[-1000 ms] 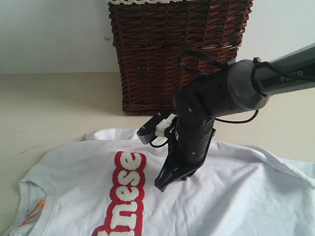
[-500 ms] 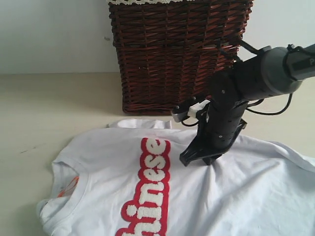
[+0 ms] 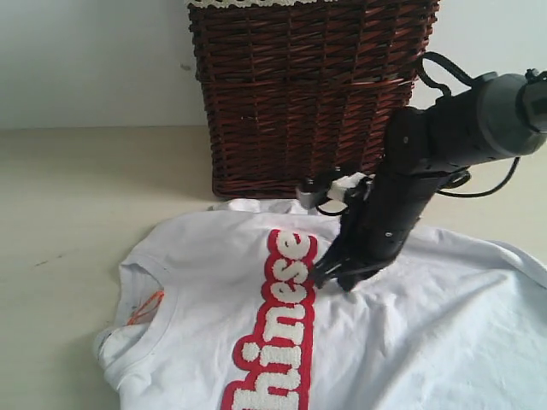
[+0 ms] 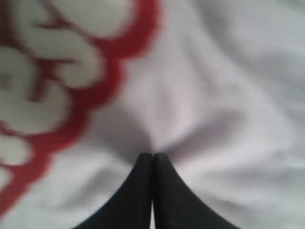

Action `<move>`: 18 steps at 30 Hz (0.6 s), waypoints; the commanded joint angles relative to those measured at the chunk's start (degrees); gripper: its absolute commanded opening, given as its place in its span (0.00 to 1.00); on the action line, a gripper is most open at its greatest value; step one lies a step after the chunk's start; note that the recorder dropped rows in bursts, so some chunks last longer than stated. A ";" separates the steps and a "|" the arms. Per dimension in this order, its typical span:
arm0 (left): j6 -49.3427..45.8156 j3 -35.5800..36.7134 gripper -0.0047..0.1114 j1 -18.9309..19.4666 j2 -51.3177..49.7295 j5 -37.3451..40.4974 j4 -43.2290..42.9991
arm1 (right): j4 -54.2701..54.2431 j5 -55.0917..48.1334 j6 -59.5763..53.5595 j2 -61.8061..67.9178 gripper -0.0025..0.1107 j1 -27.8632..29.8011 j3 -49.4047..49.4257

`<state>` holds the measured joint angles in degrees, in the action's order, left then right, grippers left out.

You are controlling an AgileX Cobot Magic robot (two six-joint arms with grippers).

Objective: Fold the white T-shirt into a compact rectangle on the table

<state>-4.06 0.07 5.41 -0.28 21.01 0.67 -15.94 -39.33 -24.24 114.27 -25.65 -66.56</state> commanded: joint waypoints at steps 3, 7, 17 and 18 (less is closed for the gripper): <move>-0.06 -0.07 0.04 -0.38 0.28 -0.48 0.12 | -17.21 -1.78 -16.39 -12.47 0.02 -10.87 -1.34; -0.06 -0.07 0.04 -0.38 0.28 -0.48 0.12 | -18.87 -1.51 -15.52 -10.22 0.02 -26.82 -1.06; -0.06 -0.07 0.04 -0.38 0.28 -0.48 0.12 | 6.72 2.44 11.44 1.01 0.02 -42.66 -1.35; -0.06 -0.07 0.04 -0.38 0.28 -0.48 0.12 | 11.47 -0.50 15.62 1.01 0.02 -42.66 -1.35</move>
<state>-4.06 0.07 5.41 -0.28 21.01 0.67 -10.78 -36.23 -13.74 115.41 -68.21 -67.72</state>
